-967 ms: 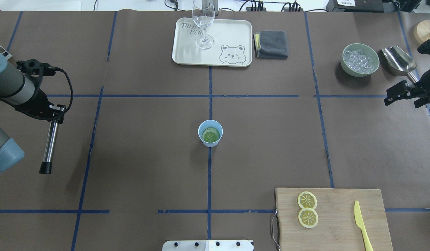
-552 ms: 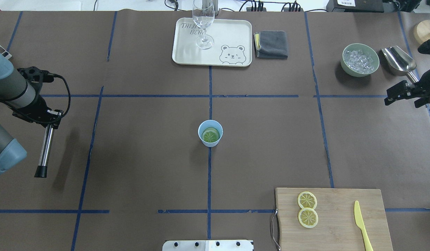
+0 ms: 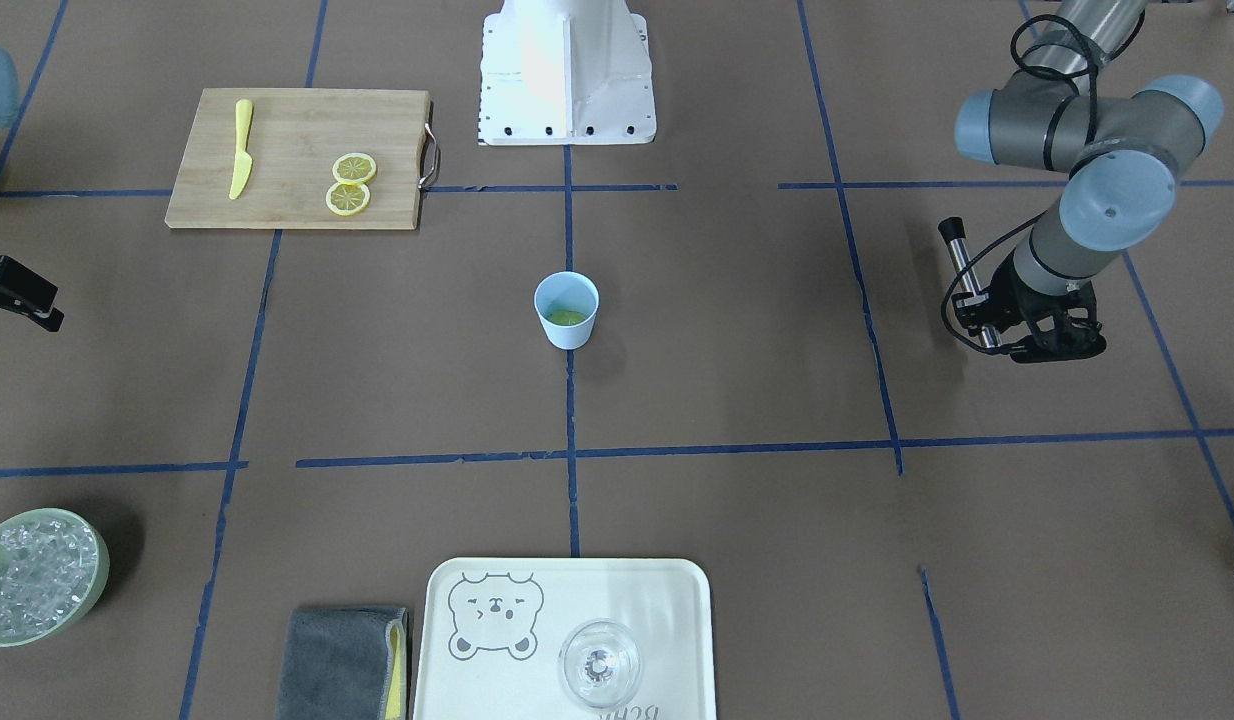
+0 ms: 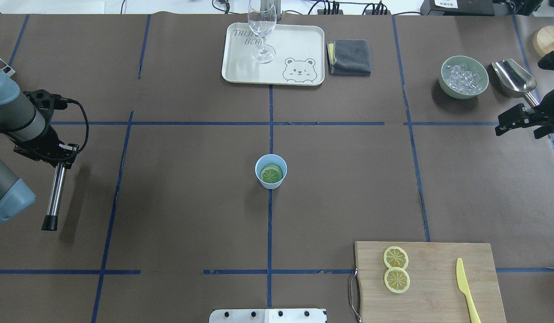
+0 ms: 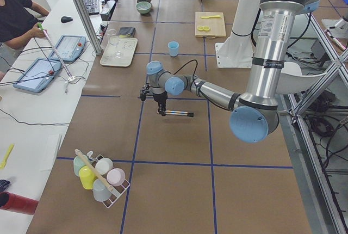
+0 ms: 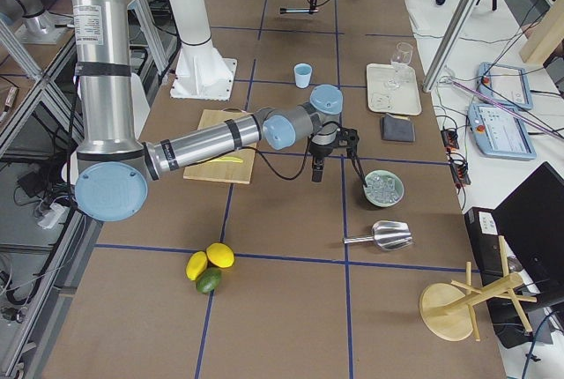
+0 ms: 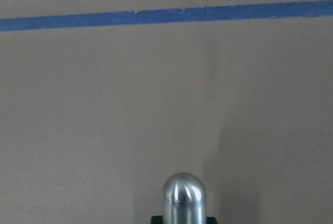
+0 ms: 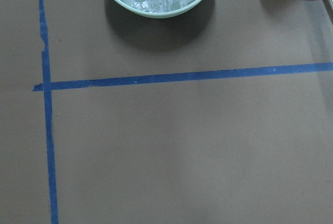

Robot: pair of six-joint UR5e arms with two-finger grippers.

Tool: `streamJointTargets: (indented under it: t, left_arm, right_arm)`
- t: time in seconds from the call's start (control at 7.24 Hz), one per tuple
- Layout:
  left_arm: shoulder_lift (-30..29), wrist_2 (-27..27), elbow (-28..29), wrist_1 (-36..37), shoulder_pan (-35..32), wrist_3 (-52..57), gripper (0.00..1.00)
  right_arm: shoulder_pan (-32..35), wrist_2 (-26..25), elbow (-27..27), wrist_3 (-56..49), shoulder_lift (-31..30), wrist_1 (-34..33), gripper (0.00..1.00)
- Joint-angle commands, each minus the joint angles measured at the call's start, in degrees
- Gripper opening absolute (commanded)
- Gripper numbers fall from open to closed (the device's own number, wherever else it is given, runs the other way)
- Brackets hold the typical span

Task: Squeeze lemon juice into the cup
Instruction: 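Lower the muddler upright back onto its spot on the table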

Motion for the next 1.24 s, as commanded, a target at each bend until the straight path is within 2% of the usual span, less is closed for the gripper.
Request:
streamJointTargets:
  t: [0.0, 0.69, 0.83, 0.97, 1.1]
  left_arm:
    - [-0.1, 0.0, 1.0, -0.5, 0.1, 0.3, 0.00]
    - [-1.3, 0.0, 3.7, -1.3, 0.2, 0.6, 0.00]
    - [-1.2, 0.0, 4.2, -3.1, 0.1, 0.5, 0.16]
    - [-1.2, -0.1, 3.8, -3.3, 0.2, 0.1, 0.99]
    - [-1.2, -1.3, 3.5, -3.3, 0.2, 0.4, 1.00]
  right_arm:
    - [0.0, 0.0, 0.0, 0.0, 0.0, 0.0, 1.00]
    - [0.1, 0.0, 0.0, 0.0, 0.0, 0.0, 1.00]
    - [0.0, -0.1, 0.0, 0.0, 0.0, 0.0, 1.00]
    - [0.1, -0.1, 0.2, 0.1, 0.0, 0.0, 1.00]
    - [0.1, 0.0, 0.4, 0.1, -0.1, 0.0, 1.00]
